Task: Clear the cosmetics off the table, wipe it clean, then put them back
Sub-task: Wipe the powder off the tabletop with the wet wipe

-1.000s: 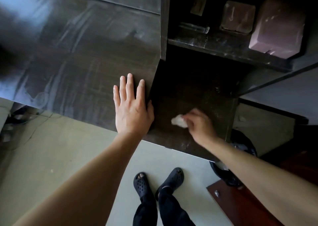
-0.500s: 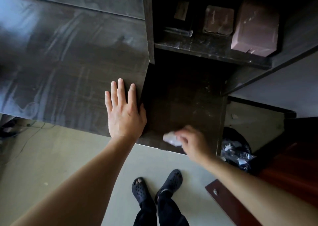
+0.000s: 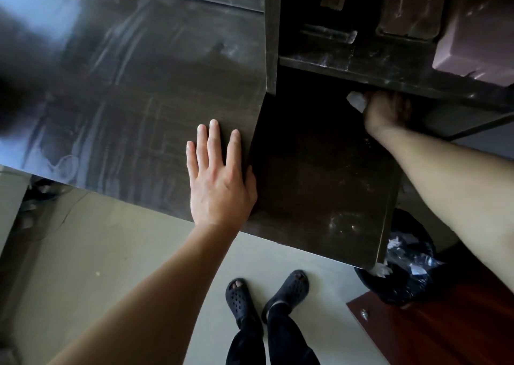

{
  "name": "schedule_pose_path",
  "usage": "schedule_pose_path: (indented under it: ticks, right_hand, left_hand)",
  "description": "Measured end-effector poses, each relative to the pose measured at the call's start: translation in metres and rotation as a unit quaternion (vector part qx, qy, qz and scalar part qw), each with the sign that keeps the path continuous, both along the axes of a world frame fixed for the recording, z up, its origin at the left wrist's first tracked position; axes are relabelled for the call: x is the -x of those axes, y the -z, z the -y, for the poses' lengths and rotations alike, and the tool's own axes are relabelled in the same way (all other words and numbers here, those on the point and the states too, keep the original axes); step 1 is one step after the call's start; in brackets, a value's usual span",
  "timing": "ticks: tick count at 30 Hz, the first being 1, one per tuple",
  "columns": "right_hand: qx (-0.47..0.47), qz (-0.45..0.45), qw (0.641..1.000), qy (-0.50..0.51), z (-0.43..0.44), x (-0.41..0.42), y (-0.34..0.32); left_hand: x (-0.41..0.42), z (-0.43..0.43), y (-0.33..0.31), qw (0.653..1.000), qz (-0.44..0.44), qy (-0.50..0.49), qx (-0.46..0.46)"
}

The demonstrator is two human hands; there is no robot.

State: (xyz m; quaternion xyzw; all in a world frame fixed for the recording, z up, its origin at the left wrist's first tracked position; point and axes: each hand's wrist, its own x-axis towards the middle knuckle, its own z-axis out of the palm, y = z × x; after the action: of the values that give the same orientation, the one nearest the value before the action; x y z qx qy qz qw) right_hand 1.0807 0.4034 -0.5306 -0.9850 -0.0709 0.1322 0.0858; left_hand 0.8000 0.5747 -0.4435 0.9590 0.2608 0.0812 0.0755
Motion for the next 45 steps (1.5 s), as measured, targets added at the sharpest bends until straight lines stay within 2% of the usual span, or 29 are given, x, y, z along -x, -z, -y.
schedule_pose_path:
  ticks: [2,5,9,13,15,20,22,25,27,29,32,35,37,38,39,40,42,45]
  right_hand:
    - [0.059,0.024,0.997,-0.049,0.002,0.005,-0.002]
    - [0.055,0.005,0.995,-0.087,0.002,0.004,-0.016]
    - [0.089,-0.014,0.975,-0.205,-0.005,0.012,-0.027]
    - [0.116,0.028,0.977,-0.175,-0.003,0.039,-0.021]
    - [0.099,0.045,0.972,-0.209,0.012,0.061,-0.017]
    - [0.088,-0.028,0.935,-0.341,0.065,0.115,-0.019]
    - [0.032,-0.012,0.950,-0.311,0.061,0.091,-0.024]
    - [-0.001,0.060,0.986,-0.155,0.036,0.034,-0.018]
    - [-0.034,0.029,0.996,-0.081,0.021,0.025,-0.012]
    - [-0.037,0.034,0.994,-0.094,0.017,0.053,-0.013]
    - [-0.095,0.035,0.984,-0.150,0.044,0.136,-0.011]
    - [-0.144,-0.051,0.955,-0.253,0.075,0.204,-0.014]
    - [-0.161,-0.111,0.938,-0.286,0.076,0.203,-0.022]
    - [-0.172,-0.109,0.940,-0.274,0.069,0.190,-0.026]
    - [-0.175,-0.070,0.946,-0.264,0.058,0.172,-0.028]
    - [-0.162,-0.028,0.957,-0.237,0.047,0.150,-0.028]
    - [-0.112,-0.003,0.978,-0.177,0.033,0.117,-0.023]
    - [-0.090,-0.003,0.983,-0.162,0.040,0.141,-0.005]
  left_hand:
    - [0.000,0.000,0.001,1.000,0.004,0.000,-0.001]
    - [0.000,0.000,0.001,1.000,0.004,0.000,0.000]
    - [0.000,0.000,0.001,1.000,0.007,-0.001,0.004]
    - [0.000,0.000,0.000,1.000,0.007,0.001,0.006]
    - [0.000,-0.001,0.000,1.000,0.003,0.000,0.008]
    - [0.000,0.000,-0.003,1.000,-0.002,0.002,0.017]
    - [-0.001,0.000,-0.002,1.000,0.003,0.003,0.017]
    - [-0.001,0.000,-0.001,1.000,0.007,-0.001,0.011]
    - [-0.001,0.000,-0.001,1.000,0.005,0.001,0.010]
    - [0.000,0.000,-0.001,1.000,0.002,0.002,0.009]
    - [0.000,0.000,-0.002,1.000,0.000,0.005,0.013]
    - [-0.001,-0.001,-0.003,1.000,0.000,0.002,0.018]
    - [0.000,0.000,-0.003,1.000,-0.001,0.003,0.021]
    - [-0.001,0.000,-0.003,1.000,-0.001,0.005,0.021]
    - [-0.001,0.000,-0.003,1.000,-0.002,0.005,0.020]
    - [-0.001,-0.001,-0.003,1.000,-0.002,0.004,0.019]
    - [0.000,-0.001,-0.002,1.000,-0.001,0.004,0.018]
    - [-0.001,-0.001,-0.002,1.000,-0.003,0.008,0.020]
